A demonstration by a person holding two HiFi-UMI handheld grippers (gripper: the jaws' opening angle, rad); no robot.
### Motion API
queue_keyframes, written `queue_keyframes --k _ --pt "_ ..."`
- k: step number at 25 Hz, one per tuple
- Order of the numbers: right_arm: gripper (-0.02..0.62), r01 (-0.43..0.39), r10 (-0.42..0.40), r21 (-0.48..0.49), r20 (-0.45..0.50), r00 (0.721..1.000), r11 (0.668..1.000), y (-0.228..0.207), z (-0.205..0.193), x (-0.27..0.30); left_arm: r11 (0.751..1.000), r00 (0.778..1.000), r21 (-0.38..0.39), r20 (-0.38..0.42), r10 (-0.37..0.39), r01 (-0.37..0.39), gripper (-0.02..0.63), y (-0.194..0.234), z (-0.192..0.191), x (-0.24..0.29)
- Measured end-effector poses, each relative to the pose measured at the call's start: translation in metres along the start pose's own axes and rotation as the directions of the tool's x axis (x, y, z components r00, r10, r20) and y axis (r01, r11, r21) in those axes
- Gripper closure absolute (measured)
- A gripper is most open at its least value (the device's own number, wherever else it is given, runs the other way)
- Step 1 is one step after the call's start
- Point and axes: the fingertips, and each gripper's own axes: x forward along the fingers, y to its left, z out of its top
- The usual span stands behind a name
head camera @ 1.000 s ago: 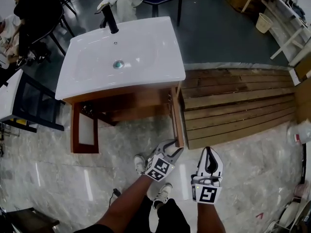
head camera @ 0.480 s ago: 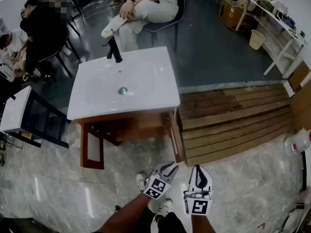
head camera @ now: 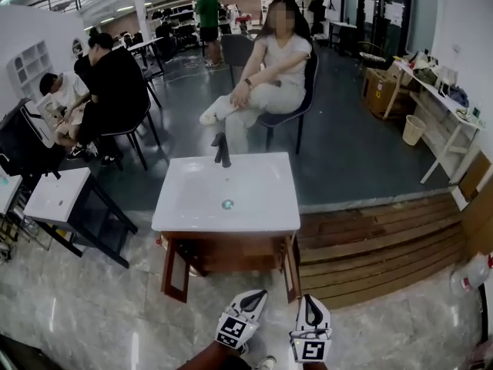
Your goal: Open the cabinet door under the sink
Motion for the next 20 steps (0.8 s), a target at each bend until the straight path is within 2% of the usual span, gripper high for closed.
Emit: queue_keyframes --k 3,6,13,20 --pt "0.571 0.025 -0.024 0.025 -0.021 0.999 0.999 0.004 0.019 0.000 0.998 0.997 -0.022 0.037 0.065 -0.064 0.583 0.012 0.033 -0.036" --pt "0.571 0.005 -0.004 0.024 -0.014 1.000 1.000 0.020 0.040 0.026 0.991 0.987 -0.018 0.081 0.137 -0.136 0.583 0.037 0.060 -0.061" --pt "0.571 -0.102 0.101 -0.012 -0.027 0.994 0.995 0.089 0.061 0.051 0.963 0.960 -0.088 0.092 0.263 -0.256 0.583 0.087 0.068 -0.124" --pt "0.572 -0.171 0.170 -0.070 -0.030 0.985 0.983 0.130 0.092 0.087 0.948 0.934 -0.070 0.162 0.318 -0.311 0.583 0.134 0.110 -0.153"
